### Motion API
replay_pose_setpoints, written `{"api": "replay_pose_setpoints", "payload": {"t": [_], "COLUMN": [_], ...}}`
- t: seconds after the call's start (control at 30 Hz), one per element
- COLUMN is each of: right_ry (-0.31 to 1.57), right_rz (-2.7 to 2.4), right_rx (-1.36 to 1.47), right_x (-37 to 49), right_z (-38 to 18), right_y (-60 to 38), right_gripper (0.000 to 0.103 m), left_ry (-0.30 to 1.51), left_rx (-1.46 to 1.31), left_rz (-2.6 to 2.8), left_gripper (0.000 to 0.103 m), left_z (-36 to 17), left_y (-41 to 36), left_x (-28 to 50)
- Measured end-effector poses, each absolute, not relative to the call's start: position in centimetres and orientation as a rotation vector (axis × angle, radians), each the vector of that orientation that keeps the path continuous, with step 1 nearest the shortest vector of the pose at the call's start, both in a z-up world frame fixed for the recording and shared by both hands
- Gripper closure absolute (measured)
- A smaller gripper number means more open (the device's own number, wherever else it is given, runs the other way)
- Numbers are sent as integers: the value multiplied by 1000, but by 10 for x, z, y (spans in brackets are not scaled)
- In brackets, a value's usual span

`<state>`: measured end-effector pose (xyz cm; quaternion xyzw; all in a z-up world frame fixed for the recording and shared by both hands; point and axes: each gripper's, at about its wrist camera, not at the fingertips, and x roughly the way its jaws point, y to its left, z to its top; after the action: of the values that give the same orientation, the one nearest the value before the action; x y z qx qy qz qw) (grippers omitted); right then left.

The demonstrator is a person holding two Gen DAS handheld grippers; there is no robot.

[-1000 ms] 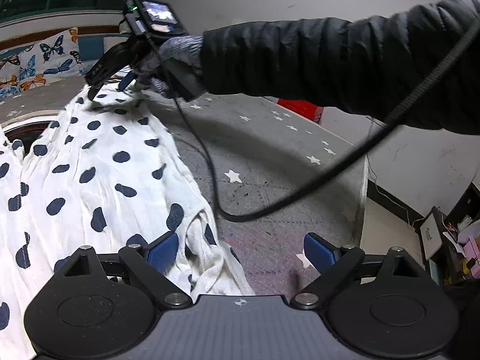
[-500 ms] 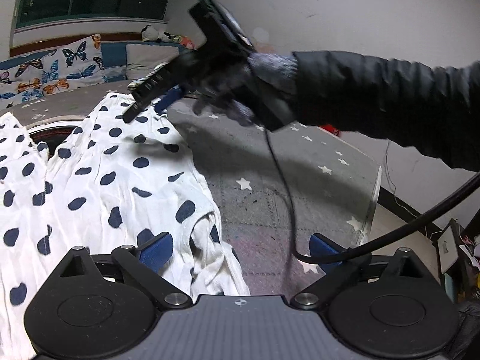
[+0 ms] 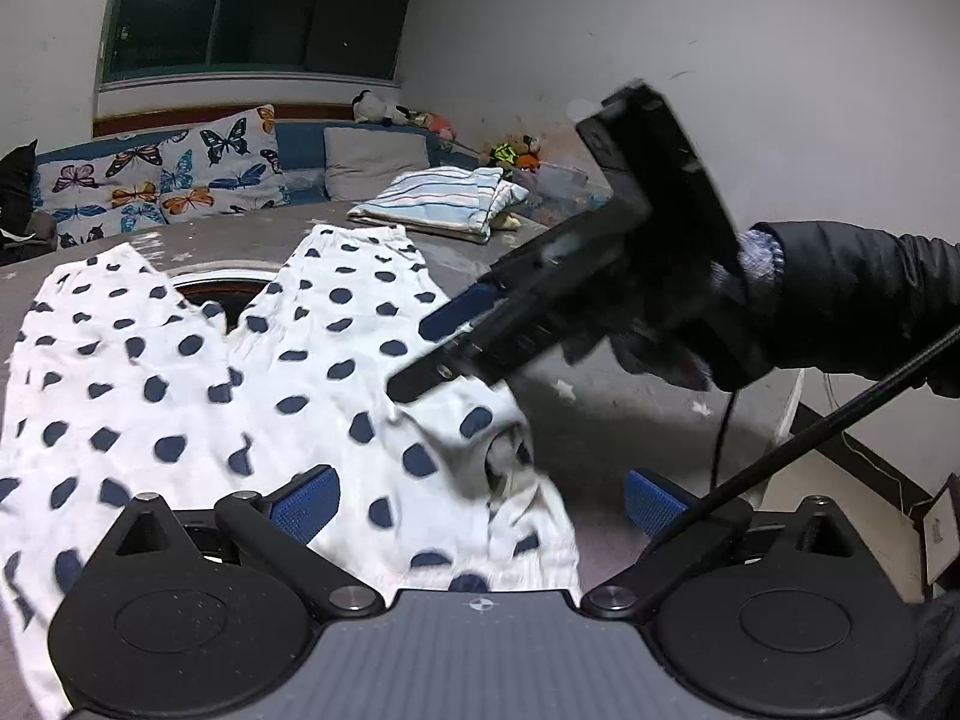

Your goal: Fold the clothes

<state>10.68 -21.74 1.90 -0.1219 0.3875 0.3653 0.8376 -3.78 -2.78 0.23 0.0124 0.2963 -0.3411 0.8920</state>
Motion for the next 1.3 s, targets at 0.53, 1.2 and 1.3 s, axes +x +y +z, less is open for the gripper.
{"api": "replay_pose_setpoints", "payload": {"t": [0.53,1.2,1.3], "right_ry": [801,683,715], "right_rz": [732,577,660], "right_rx": [-325,-342,-313], "right_x": [84,97,87], "right_z": [31,72,61], "right_y": [-232,-284,-269], "right_gripper": [30,29,29], "left_ry": [530,540,554], "left_rx": [231,264,128], "left_rz": [-921,-841,-735], "left_gripper": [0,0,0], "left_z": [6,8,11], "left_y": [-2,16,36], "left_x": [-83,-69,-51]}}
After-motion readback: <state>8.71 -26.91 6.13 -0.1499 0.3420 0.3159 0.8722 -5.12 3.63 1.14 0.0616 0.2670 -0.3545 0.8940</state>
